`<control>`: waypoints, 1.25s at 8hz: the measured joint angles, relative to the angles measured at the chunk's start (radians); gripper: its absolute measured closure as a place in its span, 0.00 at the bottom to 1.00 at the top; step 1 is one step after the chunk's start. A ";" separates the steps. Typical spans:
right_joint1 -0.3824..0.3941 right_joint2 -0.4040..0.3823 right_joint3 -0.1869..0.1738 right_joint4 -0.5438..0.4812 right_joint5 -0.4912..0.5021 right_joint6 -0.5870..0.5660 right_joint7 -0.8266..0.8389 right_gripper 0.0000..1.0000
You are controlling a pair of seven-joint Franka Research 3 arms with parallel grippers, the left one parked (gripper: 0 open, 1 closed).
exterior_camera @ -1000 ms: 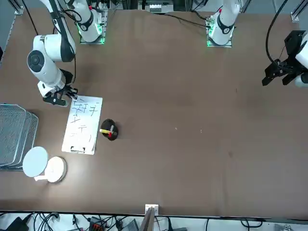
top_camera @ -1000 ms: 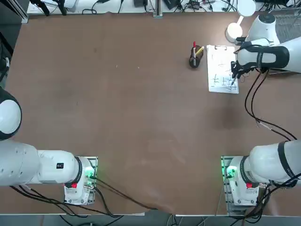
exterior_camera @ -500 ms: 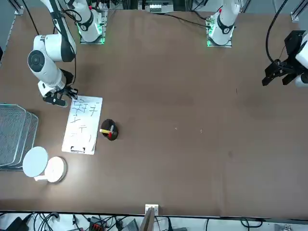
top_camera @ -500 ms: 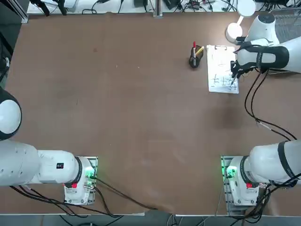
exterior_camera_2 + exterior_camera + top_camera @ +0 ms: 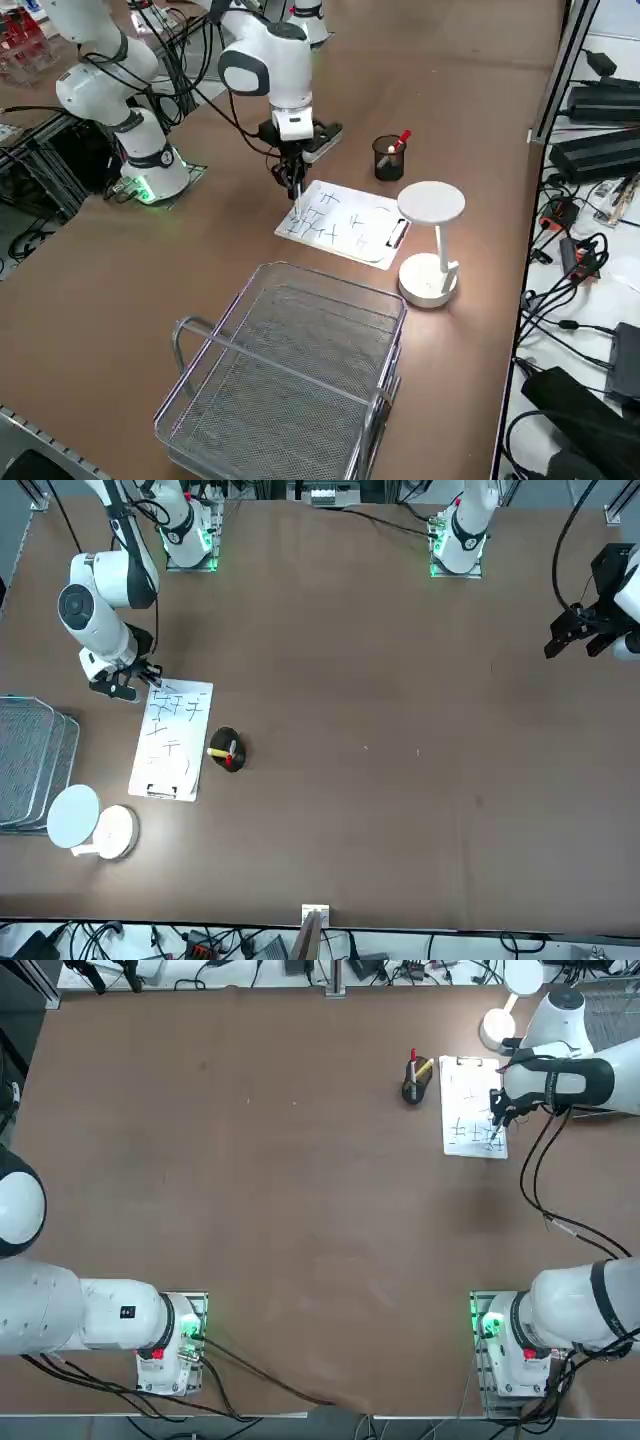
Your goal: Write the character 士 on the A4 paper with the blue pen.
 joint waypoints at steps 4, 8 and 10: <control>0.004 0.011 0.021 0.013 0.000 0.004 0.040 0.79; 0.007 0.024 0.036 0.030 0.000 0.004 0.079 0.79; 0.012 0.030 0.042 0.038 0.000 0.004 0.101 0.79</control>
